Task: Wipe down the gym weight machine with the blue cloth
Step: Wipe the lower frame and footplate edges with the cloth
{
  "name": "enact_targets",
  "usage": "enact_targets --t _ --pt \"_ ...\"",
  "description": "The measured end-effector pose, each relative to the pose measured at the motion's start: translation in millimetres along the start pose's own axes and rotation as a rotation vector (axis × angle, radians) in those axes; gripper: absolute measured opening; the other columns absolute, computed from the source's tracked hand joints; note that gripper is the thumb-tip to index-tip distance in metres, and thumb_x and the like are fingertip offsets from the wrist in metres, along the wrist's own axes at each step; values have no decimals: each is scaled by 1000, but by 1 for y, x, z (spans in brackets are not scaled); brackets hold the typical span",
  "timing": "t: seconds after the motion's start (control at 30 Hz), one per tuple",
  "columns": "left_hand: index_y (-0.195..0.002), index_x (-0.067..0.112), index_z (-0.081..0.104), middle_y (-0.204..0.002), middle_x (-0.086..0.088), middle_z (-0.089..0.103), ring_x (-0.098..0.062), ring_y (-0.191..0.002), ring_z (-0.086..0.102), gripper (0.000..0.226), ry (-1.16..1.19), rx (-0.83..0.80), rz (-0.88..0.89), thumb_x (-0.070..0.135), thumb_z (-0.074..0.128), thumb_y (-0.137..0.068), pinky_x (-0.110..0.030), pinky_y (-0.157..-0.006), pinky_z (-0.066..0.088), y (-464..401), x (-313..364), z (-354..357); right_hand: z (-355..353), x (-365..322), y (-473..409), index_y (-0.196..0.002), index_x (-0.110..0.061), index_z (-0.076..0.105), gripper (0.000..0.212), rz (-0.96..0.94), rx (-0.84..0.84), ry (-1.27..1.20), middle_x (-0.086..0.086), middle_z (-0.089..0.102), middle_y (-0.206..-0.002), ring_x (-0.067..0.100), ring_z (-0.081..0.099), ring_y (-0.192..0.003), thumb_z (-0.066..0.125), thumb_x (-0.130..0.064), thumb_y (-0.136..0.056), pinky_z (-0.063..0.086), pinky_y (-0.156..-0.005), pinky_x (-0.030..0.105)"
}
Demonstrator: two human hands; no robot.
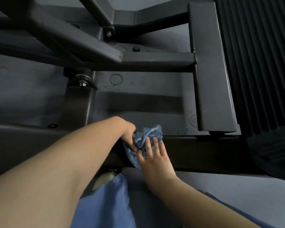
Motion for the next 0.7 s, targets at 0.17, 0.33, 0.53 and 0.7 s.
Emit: enact_targets --t 0.17,0.33,0.53,0.7 --pt "-117 11 60 -118 -8 63 -26 -109 59 62 -11 167 -104 54 70 -74 -31 -90 47 13 3 5 -12 13 10 -145 -12 23 46 12 -39 51 24 1 -155 42 1 -143 31 -21 -101 -1 -113 58" --pt "-122 8 57 -129 -12 57 -29 -118 54 35 29 294 -158 23 54 -91 -33 -94 43 35 21 4 -24 24 31 -105 -13 66 35 57 80 -52 11 59 -113 29 55 -105 74 -23 -72 49 -76 35" --pt "-120 9 59 -128 -13 57 -30 -119 51 31 183 528 33 12 46 -92 -30 -90 40 75 83 -33 -29 51 51 -127 -6 54 34 188 33 -95 11 49 -130 28 45 -122 46 -8 -94 45 -92 35" --pt "-136 12 44 -135 -16 49 -33 -124 46 45 444 752 94 22 50 -92 -34 -100 38 96 109 -75 -78 110 73 -127 -9 55 33 358 125 -74 10 51 -129 29 48 -121 42 -9 -96 44 -91 36"
Point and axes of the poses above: each hand's wrist, its own y-axis away from the middle knuckle, its own z-axis out of the palm, x = y × z, the point moved 5 cm from there along -y, towards the middle knuckle
